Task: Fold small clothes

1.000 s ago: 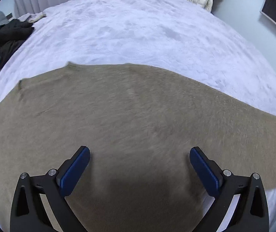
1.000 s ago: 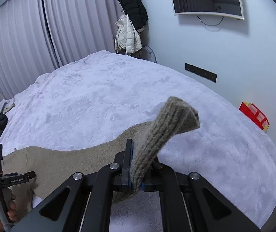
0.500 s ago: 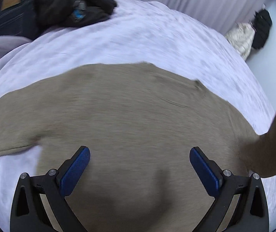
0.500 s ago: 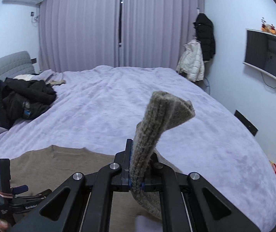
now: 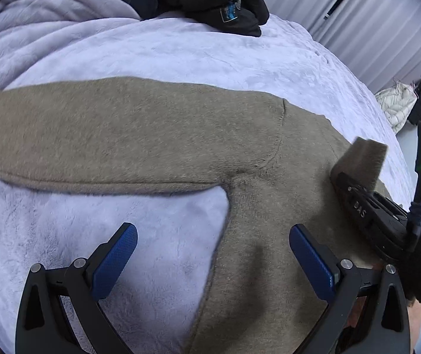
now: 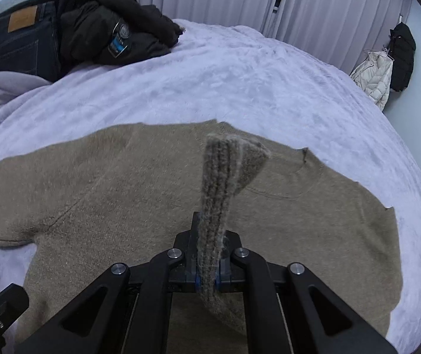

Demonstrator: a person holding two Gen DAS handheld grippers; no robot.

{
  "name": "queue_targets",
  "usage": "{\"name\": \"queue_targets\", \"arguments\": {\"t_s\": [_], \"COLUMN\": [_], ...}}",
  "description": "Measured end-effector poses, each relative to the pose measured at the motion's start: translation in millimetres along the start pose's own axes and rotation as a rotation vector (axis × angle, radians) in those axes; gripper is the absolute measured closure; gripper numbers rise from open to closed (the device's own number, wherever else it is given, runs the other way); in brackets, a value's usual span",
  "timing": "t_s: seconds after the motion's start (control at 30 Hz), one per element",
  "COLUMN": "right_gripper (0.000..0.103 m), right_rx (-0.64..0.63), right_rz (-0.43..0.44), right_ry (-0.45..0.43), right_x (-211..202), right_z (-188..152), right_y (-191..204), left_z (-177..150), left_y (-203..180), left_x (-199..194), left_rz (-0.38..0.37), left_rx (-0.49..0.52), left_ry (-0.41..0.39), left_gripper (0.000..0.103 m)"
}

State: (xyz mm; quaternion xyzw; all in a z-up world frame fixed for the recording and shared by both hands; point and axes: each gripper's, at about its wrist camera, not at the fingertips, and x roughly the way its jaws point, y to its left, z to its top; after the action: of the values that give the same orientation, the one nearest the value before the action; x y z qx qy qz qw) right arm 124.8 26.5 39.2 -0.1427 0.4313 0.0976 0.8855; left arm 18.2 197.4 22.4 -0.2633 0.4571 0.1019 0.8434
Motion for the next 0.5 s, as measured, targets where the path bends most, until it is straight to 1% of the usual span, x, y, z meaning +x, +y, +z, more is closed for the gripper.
{"name": "queue_targets", "arguments": {"t_s": [0.07, 0.17, 0.23, 0.27, 0.3, 0.33, 0.37, 0.4, 0.43, 0.5], "right_gripper": [0.097, 0.097, 0.094, 0.088, 0.069, 0.057, 0.034, 0.027, 0.027, 0.027], "right_rx": [0.001, 0.000, -0.027, -0.036, -0.043, -0.041, -0.032, -0.013, 0.004, 0.055], "right_rz": [0.007, 0.056, 0.095, 0.112, 0.137, 0.154, 0.158, 0.159, 0.168, 0.243], "right_ry": [-0.003, -0.035, -0.013, 0.011, 0.040, 0.057, 0.058, 0.038, 0.016, -0.021], "right_x": [-3, -15, -13, -7, -1, 2, 1, -4, -11, -32], "right_z": [12, 25, 31, 32, 31, 29, 28, 26, 26, 27], "right_y": [6, 15, 28, 34, 36, 36, 34, 27, 19, -8], "left_z": [-2, -4, -4, -4, -4, -5, -6, -6, -6, -5], "left_y": [4, 5, 4, 3, 3, 3, 3, 2, 0, -9], "left_x": [-4, -11, -11, -11, -11, -13, -15, -17, -20, -26], "left_rz": [-0.015, -0.024, -0.019, -0.016, -0.014, -0.015, -0.015, -0.014, -0.011, -0.009], "left_rx": [-0.013, -0.016, -0.006, -0.006, -0.009, -0.012, -0.016, -0.021, -0.023, -0.014], "left_ry": [-0.014, -0.034, -0.034, -0.033, -0.034, -0.036, -0.041, -0.048, -0.057, -0.071], "left_gripper": [0.000, 0.000, 0.000, 0.000, 0.000, 0.000, 0.000, 0.000, 0.000, 0.000]}}
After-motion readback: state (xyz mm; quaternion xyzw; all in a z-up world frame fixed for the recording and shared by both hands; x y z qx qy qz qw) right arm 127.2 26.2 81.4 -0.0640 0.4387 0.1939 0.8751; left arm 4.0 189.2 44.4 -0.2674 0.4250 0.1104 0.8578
